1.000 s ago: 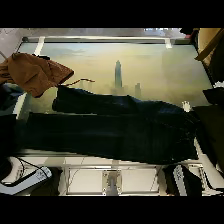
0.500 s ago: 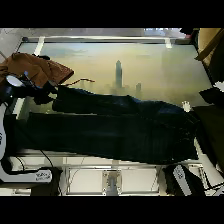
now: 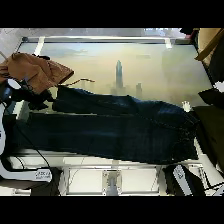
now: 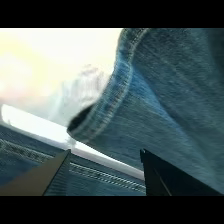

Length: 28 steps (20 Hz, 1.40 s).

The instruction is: Fold the clothes and pants, and hang the long-sleeved shirts on hangers.

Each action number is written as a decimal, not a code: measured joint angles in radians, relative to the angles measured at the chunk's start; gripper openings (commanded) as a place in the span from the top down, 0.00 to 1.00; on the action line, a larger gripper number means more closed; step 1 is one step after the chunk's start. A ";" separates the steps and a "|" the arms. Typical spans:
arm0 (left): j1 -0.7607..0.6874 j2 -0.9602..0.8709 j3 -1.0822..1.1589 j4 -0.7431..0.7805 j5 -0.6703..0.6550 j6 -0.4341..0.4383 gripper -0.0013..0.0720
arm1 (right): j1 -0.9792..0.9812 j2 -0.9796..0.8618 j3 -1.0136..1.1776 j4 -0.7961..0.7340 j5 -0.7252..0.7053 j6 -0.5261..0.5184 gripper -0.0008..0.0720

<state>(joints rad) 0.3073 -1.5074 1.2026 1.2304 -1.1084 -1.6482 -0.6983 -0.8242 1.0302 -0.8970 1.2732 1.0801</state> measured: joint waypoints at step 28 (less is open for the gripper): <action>0.164 0.108 0.036 0.231 -0.058 0.267 0.95 | 0.000 -0.113 -0.271 -0.164 -0.177 0.019 0.26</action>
<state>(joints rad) 0.4713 -1.3994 1.2388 1.4616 -1.1667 -1.3811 -0.6983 -0.9371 0.7589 -1.0615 1.0958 1.0992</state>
